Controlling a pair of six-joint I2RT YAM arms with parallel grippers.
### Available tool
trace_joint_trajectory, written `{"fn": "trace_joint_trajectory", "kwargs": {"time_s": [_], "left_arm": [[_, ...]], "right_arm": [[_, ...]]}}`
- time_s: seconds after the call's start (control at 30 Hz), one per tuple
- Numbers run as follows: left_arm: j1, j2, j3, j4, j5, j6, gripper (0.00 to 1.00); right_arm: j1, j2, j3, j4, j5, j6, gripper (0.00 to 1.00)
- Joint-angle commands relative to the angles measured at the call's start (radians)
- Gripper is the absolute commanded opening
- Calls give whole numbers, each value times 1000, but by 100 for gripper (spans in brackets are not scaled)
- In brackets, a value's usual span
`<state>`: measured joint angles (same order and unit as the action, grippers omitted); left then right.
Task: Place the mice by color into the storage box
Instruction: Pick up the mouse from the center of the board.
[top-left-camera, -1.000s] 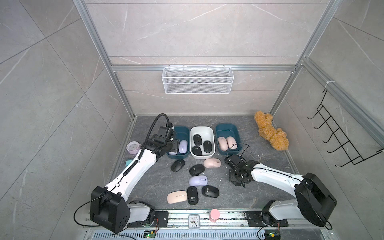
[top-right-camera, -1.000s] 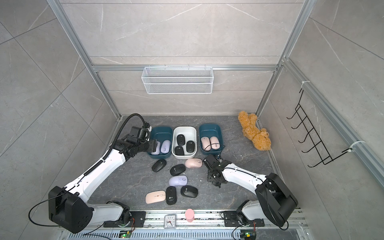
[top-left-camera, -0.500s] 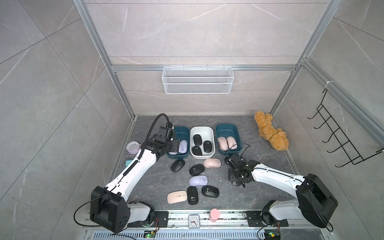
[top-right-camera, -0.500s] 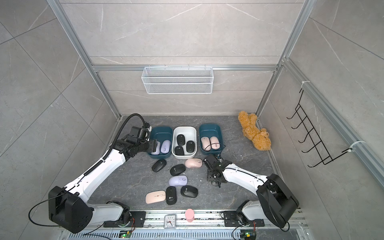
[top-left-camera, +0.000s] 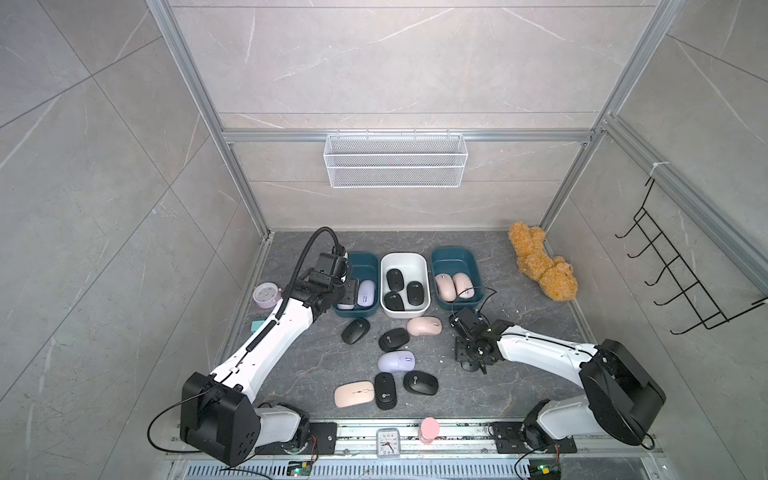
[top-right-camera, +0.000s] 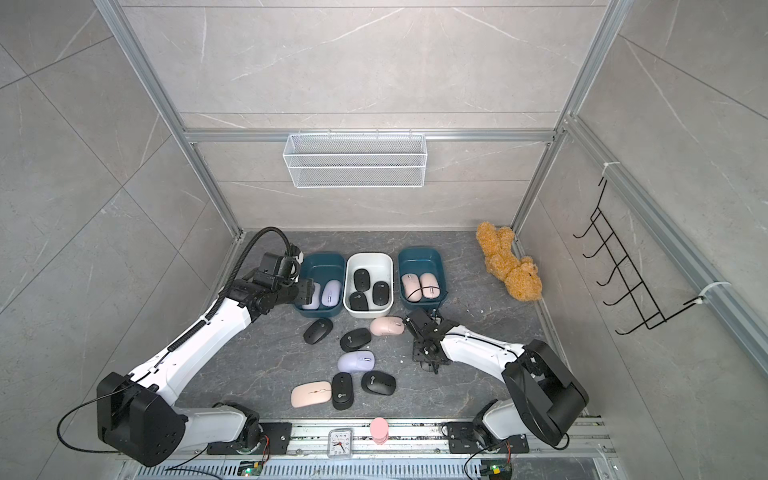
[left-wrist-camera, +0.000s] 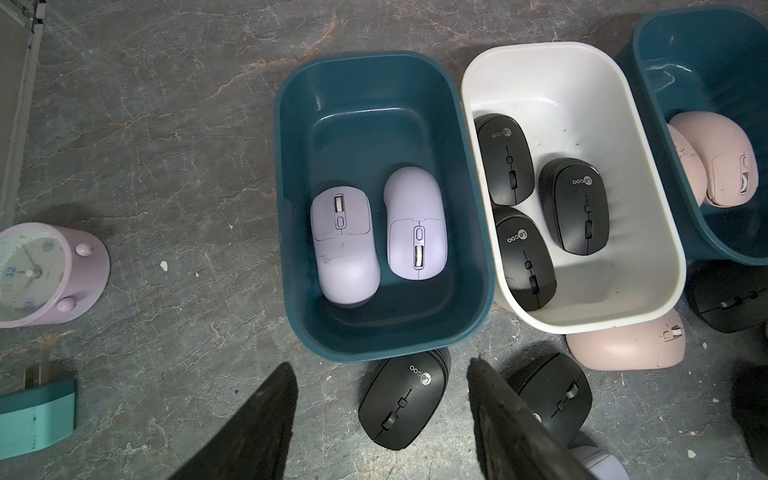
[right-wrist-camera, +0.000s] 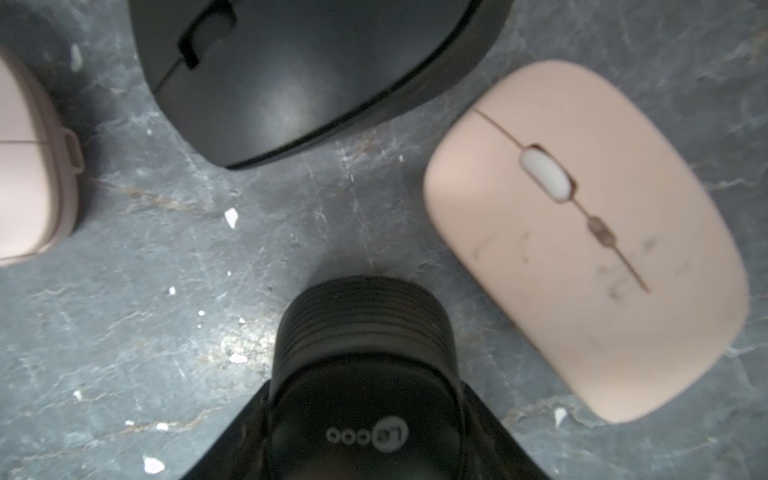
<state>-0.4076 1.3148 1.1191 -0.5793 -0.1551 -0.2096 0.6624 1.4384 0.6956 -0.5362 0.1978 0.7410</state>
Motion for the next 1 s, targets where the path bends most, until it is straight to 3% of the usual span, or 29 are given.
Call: {"fn": "trace_joint_trajectory", "kwargs": {"time_s": [0.0, 0.27, 0.57, 0.97], "left_arm": [[6, -21, 13, -6, -14, -8, 68], [6, -19, 15, -7, -12, -8, 68], [6, -11, 16, -8, -15, -8, 68], [6, -30, 17, -7, -24, -3, 68]], "right_arm": [[2, 31, 5, 42, -18, 3, 59], [2, -44, 99, -73, 61, -22, 56], [4, -10, 375, -130, 92, -126, 56], [4, 232, 693, 181, 102, -236, 56]]}}
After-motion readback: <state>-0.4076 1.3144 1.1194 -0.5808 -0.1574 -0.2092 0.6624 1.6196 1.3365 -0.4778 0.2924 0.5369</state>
